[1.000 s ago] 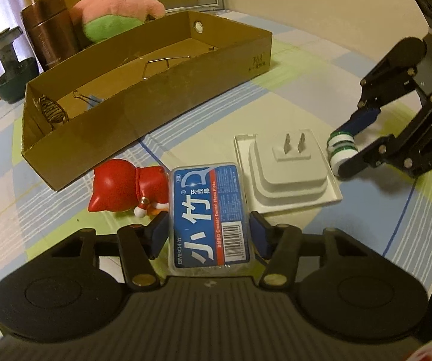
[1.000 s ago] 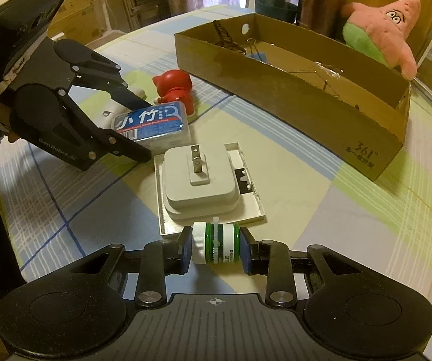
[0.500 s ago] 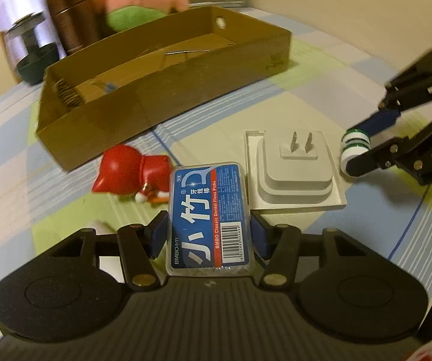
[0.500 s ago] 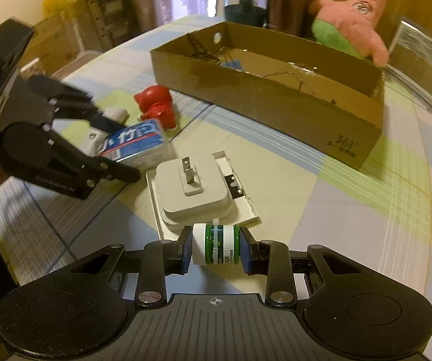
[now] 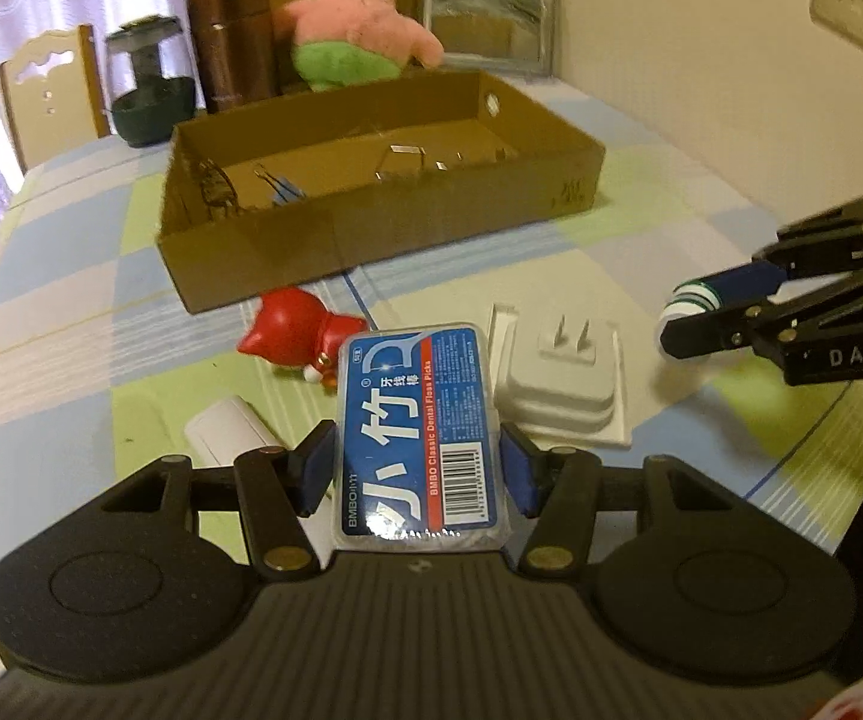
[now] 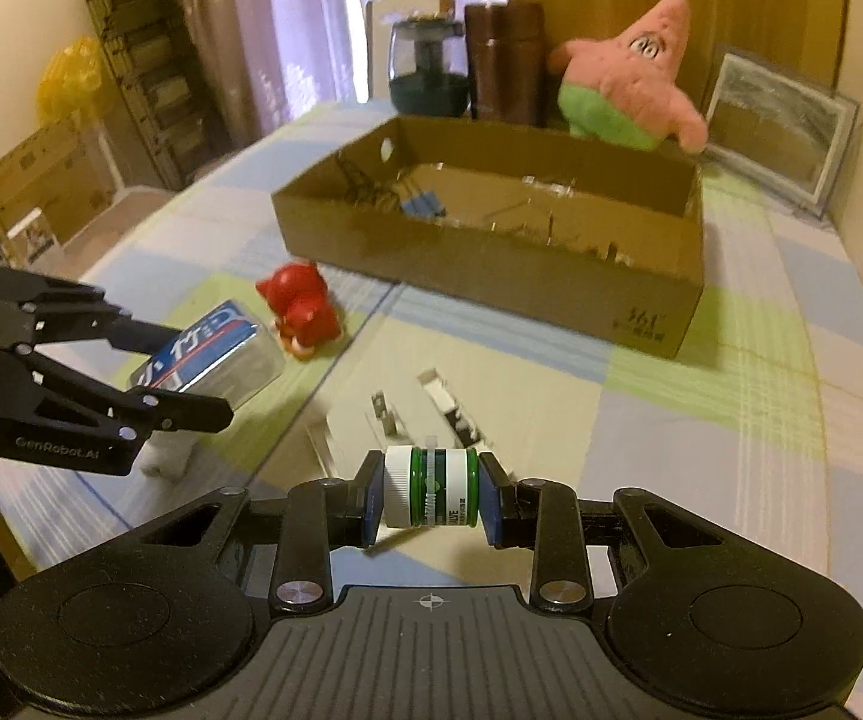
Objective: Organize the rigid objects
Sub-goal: 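Carry the toothpick box with the left tool while the right tool carries the bottle over the cardboard box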
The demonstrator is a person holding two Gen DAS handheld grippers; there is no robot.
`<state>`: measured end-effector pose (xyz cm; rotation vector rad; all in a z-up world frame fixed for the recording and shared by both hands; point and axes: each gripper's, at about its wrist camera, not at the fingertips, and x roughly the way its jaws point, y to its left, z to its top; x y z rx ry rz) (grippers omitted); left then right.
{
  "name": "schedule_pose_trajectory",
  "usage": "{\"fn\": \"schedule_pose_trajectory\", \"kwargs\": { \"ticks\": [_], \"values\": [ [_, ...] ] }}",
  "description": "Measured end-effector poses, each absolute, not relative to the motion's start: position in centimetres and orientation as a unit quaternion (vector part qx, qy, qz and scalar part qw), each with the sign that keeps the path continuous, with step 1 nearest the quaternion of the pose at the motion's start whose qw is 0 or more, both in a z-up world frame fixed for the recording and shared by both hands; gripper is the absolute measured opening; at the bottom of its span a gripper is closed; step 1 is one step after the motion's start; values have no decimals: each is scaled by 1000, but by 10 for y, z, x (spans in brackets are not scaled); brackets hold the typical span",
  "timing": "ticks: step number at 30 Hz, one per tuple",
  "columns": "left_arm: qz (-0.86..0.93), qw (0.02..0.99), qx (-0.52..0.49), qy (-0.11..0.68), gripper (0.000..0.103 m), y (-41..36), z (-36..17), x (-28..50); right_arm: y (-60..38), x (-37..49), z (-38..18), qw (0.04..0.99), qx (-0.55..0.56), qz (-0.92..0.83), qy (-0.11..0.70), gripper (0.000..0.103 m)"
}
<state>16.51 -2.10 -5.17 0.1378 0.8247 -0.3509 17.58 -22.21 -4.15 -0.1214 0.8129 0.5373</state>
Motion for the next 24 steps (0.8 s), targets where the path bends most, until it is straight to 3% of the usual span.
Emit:
{"fn": "schedule_pose_trajectory", "kwargs": {
  "ticks": [24],
  "values": [
    [-163, 919, 57, 355, 52, -24, 17, 216, -220, 213, 21, 918, -44, 209, 335, 29]
  ]
}}
